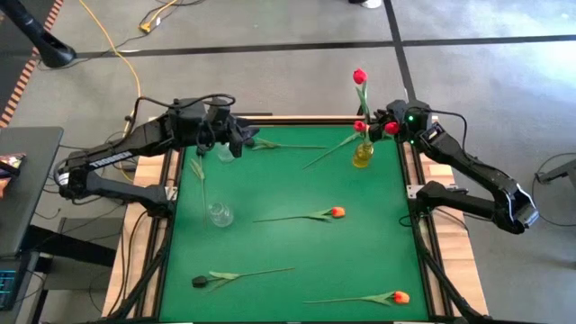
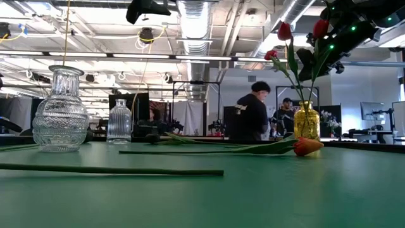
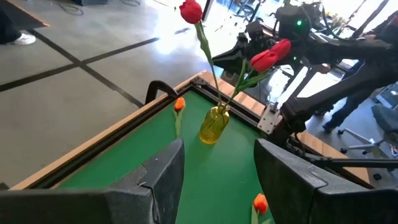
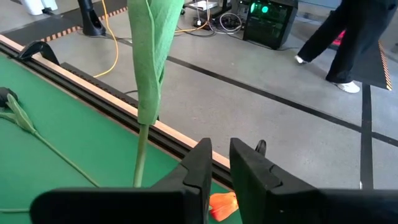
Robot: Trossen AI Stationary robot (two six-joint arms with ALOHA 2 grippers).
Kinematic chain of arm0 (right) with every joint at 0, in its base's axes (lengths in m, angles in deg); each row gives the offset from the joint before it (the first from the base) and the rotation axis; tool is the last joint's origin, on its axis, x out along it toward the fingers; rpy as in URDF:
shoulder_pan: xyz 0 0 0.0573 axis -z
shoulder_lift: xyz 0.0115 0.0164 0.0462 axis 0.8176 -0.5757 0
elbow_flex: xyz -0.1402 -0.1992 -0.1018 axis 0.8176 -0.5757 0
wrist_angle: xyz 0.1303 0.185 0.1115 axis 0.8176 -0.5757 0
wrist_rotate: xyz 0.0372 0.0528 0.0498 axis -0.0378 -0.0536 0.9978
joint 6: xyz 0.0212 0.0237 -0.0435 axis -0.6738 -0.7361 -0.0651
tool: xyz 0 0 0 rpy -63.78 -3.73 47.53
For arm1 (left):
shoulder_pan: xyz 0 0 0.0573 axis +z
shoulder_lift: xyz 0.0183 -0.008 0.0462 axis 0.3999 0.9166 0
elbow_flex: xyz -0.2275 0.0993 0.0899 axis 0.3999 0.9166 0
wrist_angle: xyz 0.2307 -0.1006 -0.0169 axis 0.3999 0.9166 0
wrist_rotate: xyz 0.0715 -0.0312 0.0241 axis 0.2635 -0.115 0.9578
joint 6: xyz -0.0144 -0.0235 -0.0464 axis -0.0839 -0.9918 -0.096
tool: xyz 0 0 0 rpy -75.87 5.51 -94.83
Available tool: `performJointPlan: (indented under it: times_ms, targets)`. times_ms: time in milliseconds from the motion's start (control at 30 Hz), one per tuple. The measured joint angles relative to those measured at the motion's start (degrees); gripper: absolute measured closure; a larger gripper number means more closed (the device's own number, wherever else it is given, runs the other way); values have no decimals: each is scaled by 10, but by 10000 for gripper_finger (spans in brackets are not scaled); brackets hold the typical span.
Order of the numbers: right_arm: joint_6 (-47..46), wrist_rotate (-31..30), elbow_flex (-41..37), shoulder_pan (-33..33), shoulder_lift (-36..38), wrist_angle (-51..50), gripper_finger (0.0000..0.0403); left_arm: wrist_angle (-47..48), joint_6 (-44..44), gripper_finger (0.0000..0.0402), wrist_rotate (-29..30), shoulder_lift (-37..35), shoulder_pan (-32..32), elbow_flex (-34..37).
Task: Sort flowers into vase by color
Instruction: Put the red flower into the yellow vase
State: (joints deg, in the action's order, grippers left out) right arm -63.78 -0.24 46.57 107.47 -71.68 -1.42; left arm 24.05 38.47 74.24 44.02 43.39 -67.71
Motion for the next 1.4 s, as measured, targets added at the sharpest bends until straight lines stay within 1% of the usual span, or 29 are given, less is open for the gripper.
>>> performJointPlan:
  times_ms: [133, 233, 333, 367, 533, 667, 767, 900, 1233, 1333, 1400]
  targets:
    - [0, -4, 0, 0, 0, 0, 305, -1, 0, 221, 0, 0, 0, 0]
    - [-11, -39, 0, 0, 0, 0, 283, -1, 0, 221, 0, 0, 0, 0]
    - [-38, -78, 0, 0, 0, 0, 254, -1, 0, 221, 0, 0, 0, 0]
    - [-45, -82, 0, 0, 0, 2, 243, -1, 0, 221, 0, 0, 0, 0]
    - [-120, -91, 0, 0, 0, 12, 190, -1, 0, 221, 0, 0, 0, 0]
    - [-188, -91, 0, 0, 0, 12, 168, -1, 0, 221, 0, 0, 0, 0]
    - [-209, -91, 0, -1, 0, 12, 168, -1, 4, 221, 0, 0, 0, 0]
    - [-211, -100, 0, -2, -1, 5, 180, -1, 5, 221, 0, 0, 0, 0]
    - [-212, -107, 0, -2, -5, 6, 233, -1, 5, 221, 1, 0, 0, 0]
    - [-210, -89, 0, -2, -17, 12, 237, -1, 5, 221, 1, 0, 0, 0]
    - [-203, -71, 0, -2, -23, 16, 229, -1, 5, 221, 1, 0, 0, 0]
